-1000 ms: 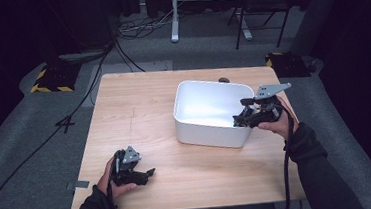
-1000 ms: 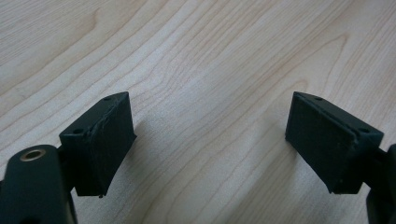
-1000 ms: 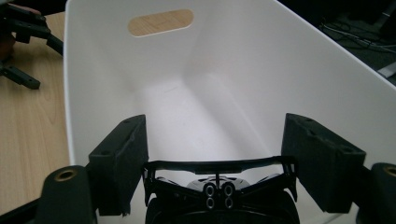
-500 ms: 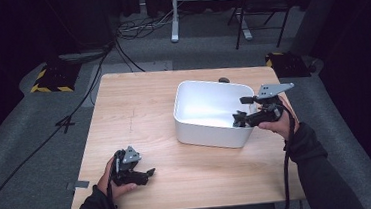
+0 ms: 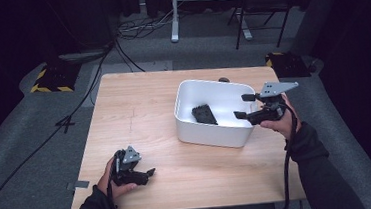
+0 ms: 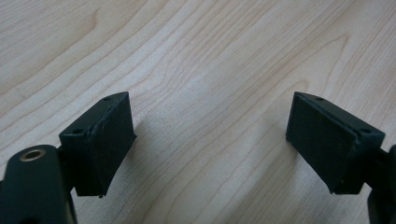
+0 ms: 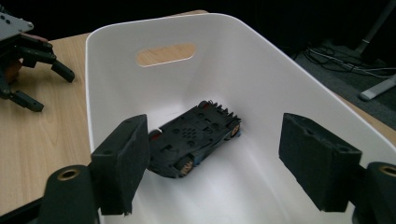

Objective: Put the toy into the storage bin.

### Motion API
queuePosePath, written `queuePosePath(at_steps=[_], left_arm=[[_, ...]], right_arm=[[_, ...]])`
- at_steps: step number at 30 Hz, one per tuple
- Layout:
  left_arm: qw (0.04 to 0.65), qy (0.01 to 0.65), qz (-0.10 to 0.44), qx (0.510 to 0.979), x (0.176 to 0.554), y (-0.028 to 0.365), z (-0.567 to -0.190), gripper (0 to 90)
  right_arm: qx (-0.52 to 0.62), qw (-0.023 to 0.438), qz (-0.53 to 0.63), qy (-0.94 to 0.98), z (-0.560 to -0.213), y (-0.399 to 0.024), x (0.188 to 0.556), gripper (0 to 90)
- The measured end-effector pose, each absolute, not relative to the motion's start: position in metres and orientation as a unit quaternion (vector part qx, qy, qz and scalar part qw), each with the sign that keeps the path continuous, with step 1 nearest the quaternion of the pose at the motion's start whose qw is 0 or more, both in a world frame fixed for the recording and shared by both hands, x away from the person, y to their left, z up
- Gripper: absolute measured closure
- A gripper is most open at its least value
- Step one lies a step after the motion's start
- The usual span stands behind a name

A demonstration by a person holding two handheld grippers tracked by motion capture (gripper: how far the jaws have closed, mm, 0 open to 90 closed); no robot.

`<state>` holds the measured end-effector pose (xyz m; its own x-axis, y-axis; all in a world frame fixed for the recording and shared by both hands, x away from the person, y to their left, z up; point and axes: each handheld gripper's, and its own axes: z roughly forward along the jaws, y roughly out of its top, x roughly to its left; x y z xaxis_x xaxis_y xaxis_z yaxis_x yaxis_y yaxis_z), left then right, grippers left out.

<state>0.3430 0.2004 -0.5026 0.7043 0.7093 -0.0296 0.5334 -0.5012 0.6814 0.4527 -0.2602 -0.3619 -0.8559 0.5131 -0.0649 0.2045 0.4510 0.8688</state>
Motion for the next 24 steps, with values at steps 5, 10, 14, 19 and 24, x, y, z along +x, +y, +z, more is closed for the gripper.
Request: queuePosePath(at_steps=[5,10,14,19,24], left_arm=[[0.344,0.362,0.128,0.857,0.343,0.2,-0.503,15.3],[0.344,0.361,0.129,0.857,0.343,0.2,-0.503,15.3],[0.344,0.362,0.128,0.857,0.343,0.2,-0.503,15.3],[0.344,0.362,0.127,0.857,0.343,0.2,-0.503,15.3],[0.343,0.362,0.128,0.857,0.343,0.2,-0.503,15.3]], right_arm=[[0.216,0.175,0.479,0.832,-0.359,-0.261,0.451,23.6],[0.232,0.19,0.482,0.824,-0.355,-0.262,0.449,22.4],[0.239,0.204,0.483,0.817,-0.352,-0.264,0.447,20.9],[0.25,0.223,0.477,0.812,-0.351,-0.267,0.445,18.2],[0.264,0.236,0.47,0.808,-0.349,-0.273,0.443,16.6]])
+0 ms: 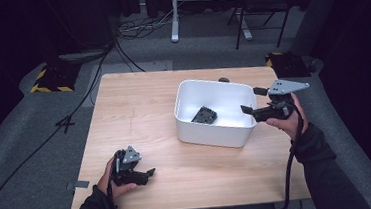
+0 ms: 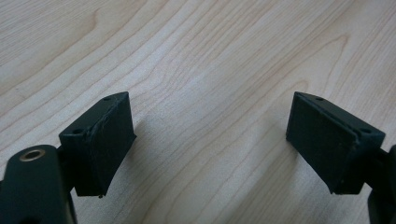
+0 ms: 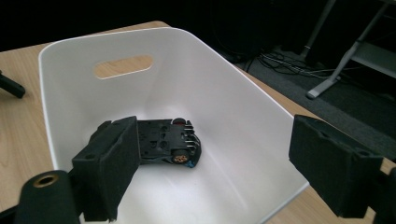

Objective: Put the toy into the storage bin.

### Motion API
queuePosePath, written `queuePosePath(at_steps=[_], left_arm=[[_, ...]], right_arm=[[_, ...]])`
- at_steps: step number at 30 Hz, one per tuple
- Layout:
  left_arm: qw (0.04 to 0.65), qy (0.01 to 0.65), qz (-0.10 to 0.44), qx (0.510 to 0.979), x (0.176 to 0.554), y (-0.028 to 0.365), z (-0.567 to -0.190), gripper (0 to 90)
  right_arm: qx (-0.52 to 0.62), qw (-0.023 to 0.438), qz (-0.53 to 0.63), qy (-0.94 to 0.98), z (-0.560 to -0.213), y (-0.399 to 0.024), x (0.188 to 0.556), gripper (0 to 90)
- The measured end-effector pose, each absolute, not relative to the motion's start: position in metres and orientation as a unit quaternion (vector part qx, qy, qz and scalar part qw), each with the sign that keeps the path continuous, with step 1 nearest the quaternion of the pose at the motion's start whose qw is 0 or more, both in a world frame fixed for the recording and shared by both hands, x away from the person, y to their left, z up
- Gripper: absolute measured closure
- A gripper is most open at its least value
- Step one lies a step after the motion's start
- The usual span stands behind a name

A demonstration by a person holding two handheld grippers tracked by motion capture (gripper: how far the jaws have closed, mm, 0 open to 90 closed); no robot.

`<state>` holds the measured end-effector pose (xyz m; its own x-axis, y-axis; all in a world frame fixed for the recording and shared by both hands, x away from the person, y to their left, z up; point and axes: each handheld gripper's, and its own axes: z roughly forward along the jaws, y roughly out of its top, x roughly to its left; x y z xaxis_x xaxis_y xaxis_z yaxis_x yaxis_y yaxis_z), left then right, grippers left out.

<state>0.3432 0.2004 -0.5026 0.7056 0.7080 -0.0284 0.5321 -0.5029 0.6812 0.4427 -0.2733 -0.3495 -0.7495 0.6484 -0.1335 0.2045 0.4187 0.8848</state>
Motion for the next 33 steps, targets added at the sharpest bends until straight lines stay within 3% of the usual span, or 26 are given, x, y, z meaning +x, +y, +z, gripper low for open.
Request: queuePosePath(at_steps=[33], left_arm=[[0.344,0.361,0.128,0.857,0.343,0.2,-0.503,15.3]], right_arm=[[0.291,0.262,0.469,0.792,-0.355,-0.316,0.418,16.7]])
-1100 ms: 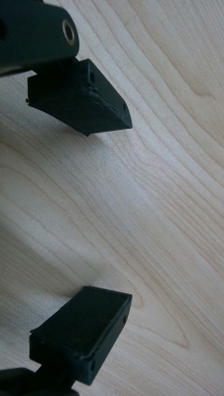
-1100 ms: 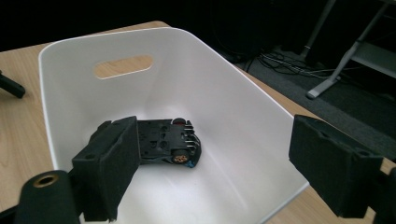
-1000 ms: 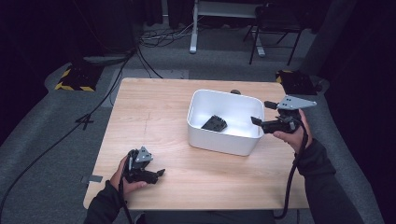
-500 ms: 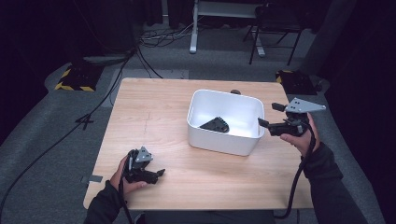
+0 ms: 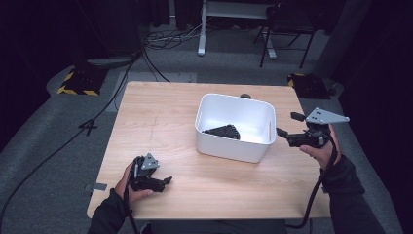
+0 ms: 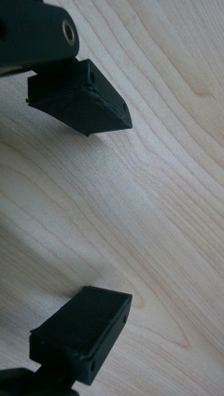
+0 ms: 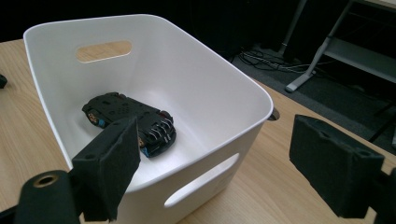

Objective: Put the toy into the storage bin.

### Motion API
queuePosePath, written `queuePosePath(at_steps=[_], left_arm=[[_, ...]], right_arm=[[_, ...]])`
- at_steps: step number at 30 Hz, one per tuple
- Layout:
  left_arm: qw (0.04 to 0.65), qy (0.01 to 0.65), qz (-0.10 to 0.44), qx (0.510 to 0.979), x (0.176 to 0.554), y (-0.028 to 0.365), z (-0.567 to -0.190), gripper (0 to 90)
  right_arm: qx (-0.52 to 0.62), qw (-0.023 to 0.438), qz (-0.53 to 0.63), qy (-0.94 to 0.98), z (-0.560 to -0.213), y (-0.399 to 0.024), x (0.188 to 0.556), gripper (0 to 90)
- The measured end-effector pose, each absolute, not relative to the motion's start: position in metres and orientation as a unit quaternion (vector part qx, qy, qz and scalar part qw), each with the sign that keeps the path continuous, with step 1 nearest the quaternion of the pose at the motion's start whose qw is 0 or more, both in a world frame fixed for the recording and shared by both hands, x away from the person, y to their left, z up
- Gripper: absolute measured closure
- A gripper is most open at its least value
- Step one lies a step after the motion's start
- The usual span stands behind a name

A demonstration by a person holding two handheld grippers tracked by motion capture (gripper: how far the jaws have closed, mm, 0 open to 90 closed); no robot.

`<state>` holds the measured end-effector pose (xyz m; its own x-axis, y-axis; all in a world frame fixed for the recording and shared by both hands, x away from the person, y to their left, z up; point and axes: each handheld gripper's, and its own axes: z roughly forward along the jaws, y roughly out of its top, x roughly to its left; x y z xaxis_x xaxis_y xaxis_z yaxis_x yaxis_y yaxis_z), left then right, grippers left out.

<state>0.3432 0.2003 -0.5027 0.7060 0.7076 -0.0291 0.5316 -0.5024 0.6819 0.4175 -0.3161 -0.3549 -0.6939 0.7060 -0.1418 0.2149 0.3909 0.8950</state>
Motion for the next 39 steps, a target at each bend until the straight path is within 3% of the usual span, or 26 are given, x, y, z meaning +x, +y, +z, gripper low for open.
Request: queuePosePath(at_steps=[39], left_arm=[[0.343,0.362,0.128,0.857,0.343,0.2,-0.503,15.3]], right_arm=[[0.312,0.261,0.425,0.809,-0.411,-0.339,0.386,16.9]])
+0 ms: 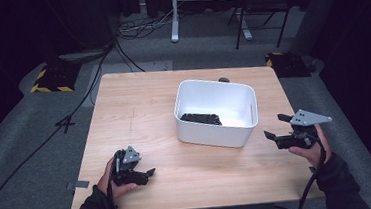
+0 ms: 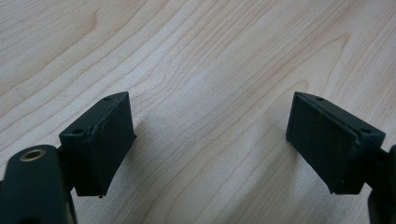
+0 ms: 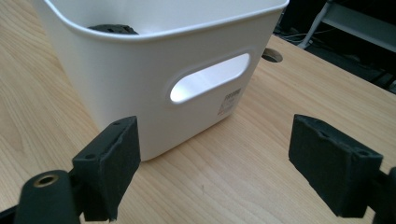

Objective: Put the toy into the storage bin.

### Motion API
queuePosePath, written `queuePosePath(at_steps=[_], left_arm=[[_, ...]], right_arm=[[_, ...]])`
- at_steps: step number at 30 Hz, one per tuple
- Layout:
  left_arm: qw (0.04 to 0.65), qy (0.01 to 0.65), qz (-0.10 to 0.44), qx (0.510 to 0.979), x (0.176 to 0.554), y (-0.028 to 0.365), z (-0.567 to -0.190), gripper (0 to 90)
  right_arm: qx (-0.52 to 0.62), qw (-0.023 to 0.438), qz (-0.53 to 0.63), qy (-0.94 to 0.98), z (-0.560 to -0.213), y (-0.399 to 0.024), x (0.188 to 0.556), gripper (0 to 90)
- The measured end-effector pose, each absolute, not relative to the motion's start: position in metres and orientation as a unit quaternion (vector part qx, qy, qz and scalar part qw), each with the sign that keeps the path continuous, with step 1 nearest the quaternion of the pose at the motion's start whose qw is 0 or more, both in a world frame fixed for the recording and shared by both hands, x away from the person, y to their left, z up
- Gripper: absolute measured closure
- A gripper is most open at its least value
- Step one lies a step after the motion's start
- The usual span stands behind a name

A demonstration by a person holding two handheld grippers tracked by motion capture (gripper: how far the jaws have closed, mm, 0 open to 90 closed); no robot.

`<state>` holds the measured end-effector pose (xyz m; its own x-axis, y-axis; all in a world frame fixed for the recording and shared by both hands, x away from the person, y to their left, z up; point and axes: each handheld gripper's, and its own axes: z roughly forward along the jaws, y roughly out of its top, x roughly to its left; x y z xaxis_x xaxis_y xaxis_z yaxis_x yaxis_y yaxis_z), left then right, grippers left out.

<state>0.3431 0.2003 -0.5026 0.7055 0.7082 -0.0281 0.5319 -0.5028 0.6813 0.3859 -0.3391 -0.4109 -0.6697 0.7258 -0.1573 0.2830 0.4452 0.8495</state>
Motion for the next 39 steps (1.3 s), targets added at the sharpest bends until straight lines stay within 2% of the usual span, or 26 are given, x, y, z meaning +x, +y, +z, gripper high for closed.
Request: queuePosePath(at_steps=[39], left_arm=[[0.343,0.363,0.129,0.857,0.343,0.2,-0.503,15.3]], right_arm=[[0.345,0.242,0.367,0.83,-0.47,-0.365,0.37,17.1]])
